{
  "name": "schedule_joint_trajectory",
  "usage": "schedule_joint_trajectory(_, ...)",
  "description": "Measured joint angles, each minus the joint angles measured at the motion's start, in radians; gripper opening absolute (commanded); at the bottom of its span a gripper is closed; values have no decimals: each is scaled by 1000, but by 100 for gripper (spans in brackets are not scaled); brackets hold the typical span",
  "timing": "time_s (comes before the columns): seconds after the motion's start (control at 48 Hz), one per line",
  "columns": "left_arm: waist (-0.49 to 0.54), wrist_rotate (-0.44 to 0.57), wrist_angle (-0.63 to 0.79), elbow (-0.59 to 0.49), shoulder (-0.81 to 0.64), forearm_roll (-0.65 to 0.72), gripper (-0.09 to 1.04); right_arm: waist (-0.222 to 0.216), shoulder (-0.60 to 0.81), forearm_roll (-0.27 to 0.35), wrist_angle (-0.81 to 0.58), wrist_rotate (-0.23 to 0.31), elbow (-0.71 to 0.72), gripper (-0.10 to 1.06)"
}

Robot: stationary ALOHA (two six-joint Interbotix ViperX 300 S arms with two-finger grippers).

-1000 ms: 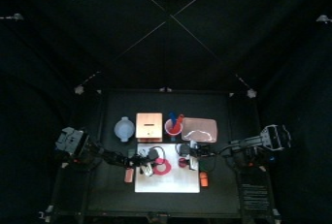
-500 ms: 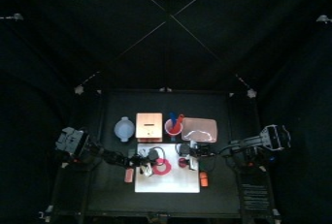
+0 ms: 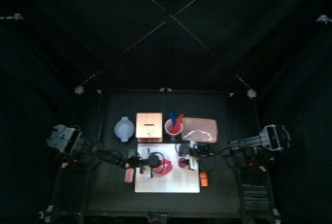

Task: Get the cutter from the drawer then cut the dough then place the extra dough in the bowl
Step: Place the extra dough in the bowl

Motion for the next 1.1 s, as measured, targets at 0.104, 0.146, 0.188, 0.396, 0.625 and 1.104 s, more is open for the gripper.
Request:
schedule_joint_trajectory(0.104,-2,0,-40,3,-38,54,55,0,0,0,0,-2,0,77)
schedule_joint_trajectory(0.146,0,0,-58,8,-52,66,55,2,0,0,0,-2,0,77)
schedule_joint_trajectory(0.188,0,0,-83,17,-72,78,55,2,0,0,0,-2,0,77)
schedule_joint_trajectory(0.396,-2,8,-221,81,-169,101,55,0,2,-2,0,-2,-2,77)
schedule_joint_trajectory(0.625,3,12,-357,186,-318,123,55,-2,2,0,0,-2,-3,77)
schedule_joint_trajectory(1.104,107,12,-425,413,-730,163,55,-3,14,25,0,-2,-5,77)
